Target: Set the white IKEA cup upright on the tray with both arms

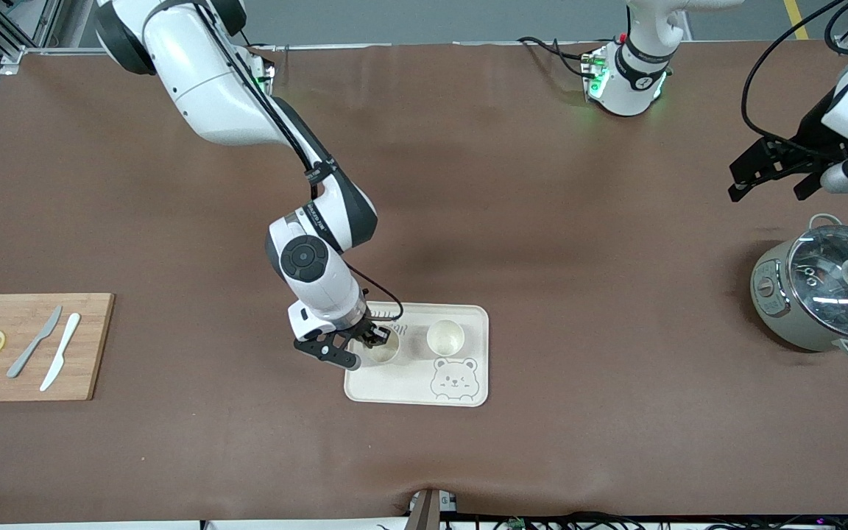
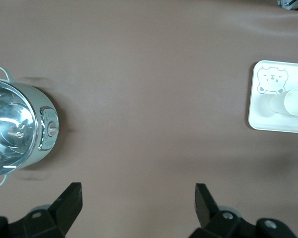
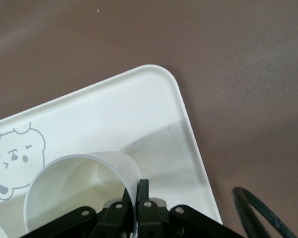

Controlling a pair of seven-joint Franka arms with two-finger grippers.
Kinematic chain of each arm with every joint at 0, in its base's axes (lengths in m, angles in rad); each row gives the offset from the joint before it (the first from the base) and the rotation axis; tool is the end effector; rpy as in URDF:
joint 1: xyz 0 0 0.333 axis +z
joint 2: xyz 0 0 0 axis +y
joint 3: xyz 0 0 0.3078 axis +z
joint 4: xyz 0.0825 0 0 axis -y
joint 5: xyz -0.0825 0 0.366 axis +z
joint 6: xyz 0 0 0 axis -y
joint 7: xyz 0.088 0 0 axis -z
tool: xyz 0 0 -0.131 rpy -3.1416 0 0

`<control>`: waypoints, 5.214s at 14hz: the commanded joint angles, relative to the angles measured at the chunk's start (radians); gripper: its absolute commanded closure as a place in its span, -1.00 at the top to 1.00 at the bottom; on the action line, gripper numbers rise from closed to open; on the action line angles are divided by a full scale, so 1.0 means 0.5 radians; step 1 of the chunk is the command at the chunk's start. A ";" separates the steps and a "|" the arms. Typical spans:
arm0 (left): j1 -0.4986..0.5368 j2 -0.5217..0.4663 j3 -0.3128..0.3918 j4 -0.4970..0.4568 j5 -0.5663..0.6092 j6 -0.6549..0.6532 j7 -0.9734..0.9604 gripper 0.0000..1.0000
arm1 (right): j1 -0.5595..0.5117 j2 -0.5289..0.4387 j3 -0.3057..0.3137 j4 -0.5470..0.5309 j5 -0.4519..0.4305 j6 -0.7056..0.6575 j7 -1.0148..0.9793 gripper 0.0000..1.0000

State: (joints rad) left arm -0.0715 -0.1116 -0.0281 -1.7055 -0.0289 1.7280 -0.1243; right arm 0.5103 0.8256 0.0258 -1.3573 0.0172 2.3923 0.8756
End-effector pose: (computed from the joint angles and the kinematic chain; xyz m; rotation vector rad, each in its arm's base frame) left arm 0.5173 -0.0558 0.6041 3.0943 0.0422 0.2020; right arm 0.6402 0.3760 0.2286 -2.9265 0.5343 -0.2081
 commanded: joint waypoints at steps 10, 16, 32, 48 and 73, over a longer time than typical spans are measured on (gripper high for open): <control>0.002 0.238 0.016 0.481 -0.016 -0.357 0.034 1.00 | 0.066 0.095 -0.042 0.061 -0.102 0.090 0.117 -1.00; 0.008 0.257 0.013 0.481 -0.016 -0.357 0.061 1.00 | 0.066 0.110 -0.042 0.058 -0.127 0.109 0.133 -1.00; 0.011 0.281 0.026 0.490 0.012 -0.339 0.252 1.00 | 0.062 0.116 -0.042 0.055 -0.176 0.109 0.130 0.08; 0.011 0.285 0.026 0.490 0.006 -0.339 0.249 1.00 | 0.066 0.064 -0.039 0.052 -0.274 0.069 0.126 1.00; 0.011 0.294 0.026 0.490 0.006 -0.339 0.227 1.00 | -0.465 -0.789 -0.018 0.079 0.008 -1.286 -0.775 1.00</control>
State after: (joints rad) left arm -0.0706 0.0248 -0.0137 -1.4869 -0.0288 1.5720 -0.0164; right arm 0.3292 0.4702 0.0026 -1.3018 0.0035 1.7956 0.5625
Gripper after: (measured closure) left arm 0.000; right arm 0.000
